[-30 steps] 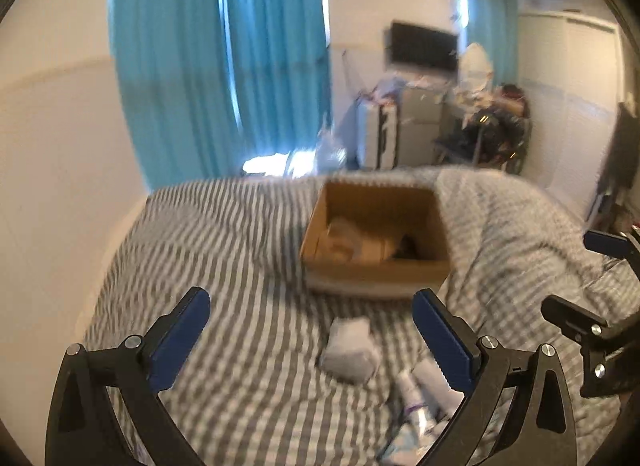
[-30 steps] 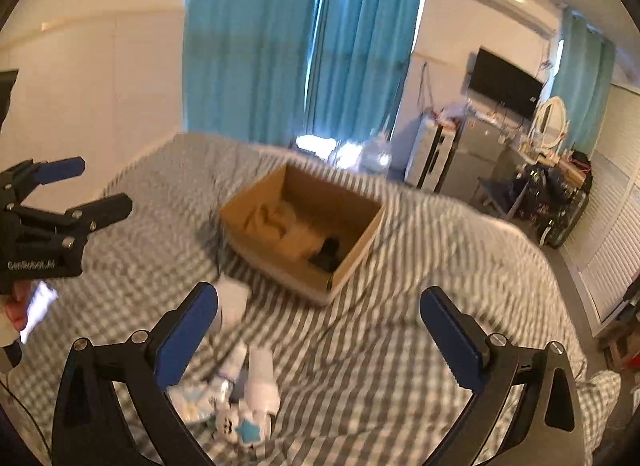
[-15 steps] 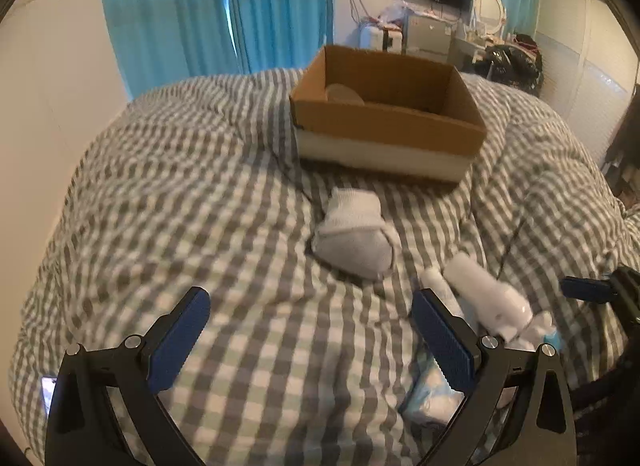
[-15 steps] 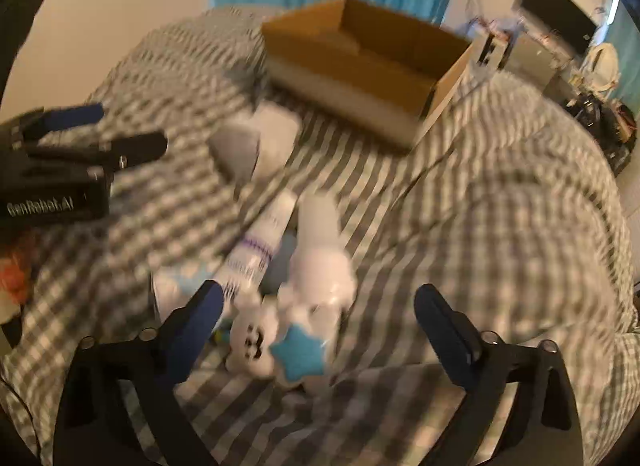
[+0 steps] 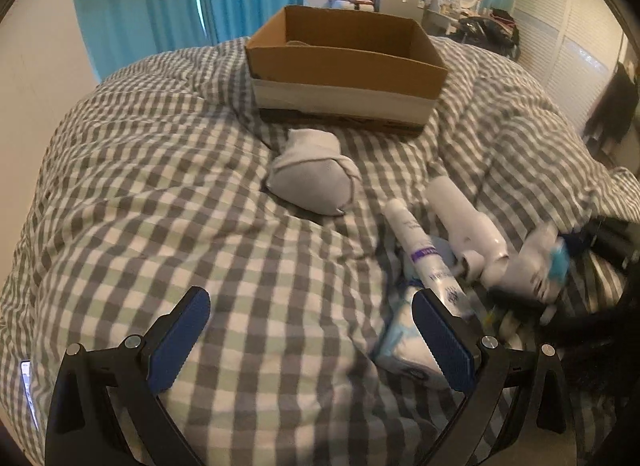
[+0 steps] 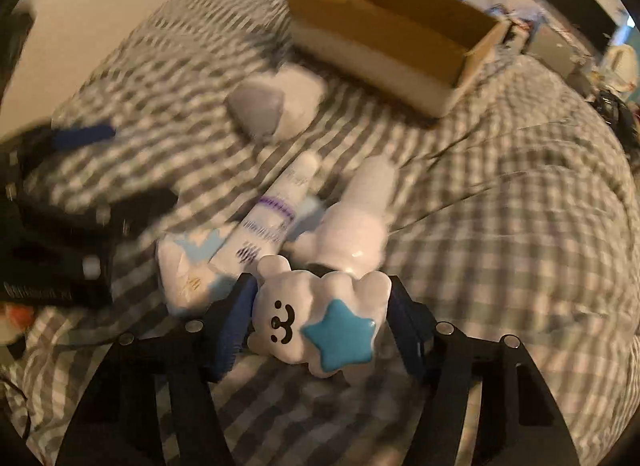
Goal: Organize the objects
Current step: 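Grasp the tissue pack with left gripper while right gripper grasps the cloud toy, then carry tissue pack and cloud toy into the box and release both, then withdraw both tools and approach the toothpaste tube and hair dryer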
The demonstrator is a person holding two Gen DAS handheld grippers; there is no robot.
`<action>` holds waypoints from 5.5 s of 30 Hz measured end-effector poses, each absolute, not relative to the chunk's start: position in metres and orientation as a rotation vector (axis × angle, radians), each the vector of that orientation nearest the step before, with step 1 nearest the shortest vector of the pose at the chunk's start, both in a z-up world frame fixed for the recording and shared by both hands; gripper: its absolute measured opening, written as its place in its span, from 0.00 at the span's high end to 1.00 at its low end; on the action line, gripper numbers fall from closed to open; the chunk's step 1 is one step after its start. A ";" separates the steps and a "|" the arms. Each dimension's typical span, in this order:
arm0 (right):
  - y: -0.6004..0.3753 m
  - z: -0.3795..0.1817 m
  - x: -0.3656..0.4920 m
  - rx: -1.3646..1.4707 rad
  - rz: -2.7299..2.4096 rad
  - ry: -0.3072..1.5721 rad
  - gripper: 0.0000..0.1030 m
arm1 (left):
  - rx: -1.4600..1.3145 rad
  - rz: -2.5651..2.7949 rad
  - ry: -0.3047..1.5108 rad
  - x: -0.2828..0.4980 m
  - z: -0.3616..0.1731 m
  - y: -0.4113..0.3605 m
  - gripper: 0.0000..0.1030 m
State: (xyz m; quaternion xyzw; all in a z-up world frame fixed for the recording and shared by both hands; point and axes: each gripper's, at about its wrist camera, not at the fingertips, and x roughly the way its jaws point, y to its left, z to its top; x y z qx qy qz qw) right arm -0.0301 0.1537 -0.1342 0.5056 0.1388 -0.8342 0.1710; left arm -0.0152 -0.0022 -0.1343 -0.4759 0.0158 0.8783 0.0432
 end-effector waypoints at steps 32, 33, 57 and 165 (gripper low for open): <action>0.208 -0.109 -0.041 1.395 -2.535 0.229 0.37 | -1.528 2.363 0.075 -0.005 -0.160 0.048 0.42; 0.207 -0.108 -0.040 1.393 -2.538 0.226 0.37 | -1.520 2.363 0.053 -0.003 -0.156 0.046 0.42; 0.193 -0.036 -0.010 1.162 -2.621 0.215 0.38 | -1.179 2.550 -0.080 0.011 -0.045 0.013 0.43; 0.196 0.053 -0.079 0.985 -2.691 0.136 0.10 | -1.125 2.931 0.004 -0.063 0.007 -0.014 0.00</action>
